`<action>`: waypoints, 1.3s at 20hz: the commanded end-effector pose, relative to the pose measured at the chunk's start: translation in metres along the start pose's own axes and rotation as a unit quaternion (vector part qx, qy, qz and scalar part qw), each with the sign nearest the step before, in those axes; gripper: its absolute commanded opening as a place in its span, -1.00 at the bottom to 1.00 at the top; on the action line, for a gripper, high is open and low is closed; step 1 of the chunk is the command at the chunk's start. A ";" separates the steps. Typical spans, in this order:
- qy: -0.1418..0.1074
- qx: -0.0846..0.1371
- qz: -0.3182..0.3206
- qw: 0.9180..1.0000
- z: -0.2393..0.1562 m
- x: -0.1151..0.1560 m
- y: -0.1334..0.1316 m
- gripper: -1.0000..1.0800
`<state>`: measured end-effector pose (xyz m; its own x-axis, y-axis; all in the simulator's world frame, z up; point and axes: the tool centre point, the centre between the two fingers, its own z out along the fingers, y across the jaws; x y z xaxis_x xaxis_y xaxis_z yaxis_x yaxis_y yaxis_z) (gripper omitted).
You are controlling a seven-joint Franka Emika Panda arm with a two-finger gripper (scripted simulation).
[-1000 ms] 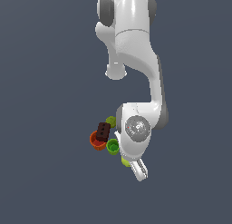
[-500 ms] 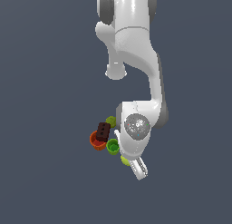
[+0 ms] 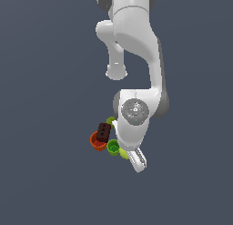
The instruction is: Pick up a designated object from a clutter of objects.
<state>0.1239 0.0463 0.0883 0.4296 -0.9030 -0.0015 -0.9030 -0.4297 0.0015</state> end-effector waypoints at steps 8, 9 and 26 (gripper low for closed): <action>0.000 0.001 0.000 1.000 -0.077 0.002 0.040 -1.00; 0.000 0.001 0.000 1.000 -0.085 0.002 0.045 -1.00; 0.000 0.001 0.001 1.000 -0.243 0.006 0.126 -1.00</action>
<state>0.0191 -0.0108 0.3184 0.4280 -0.9038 -0.0017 -0.9038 -0.4280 -0.0002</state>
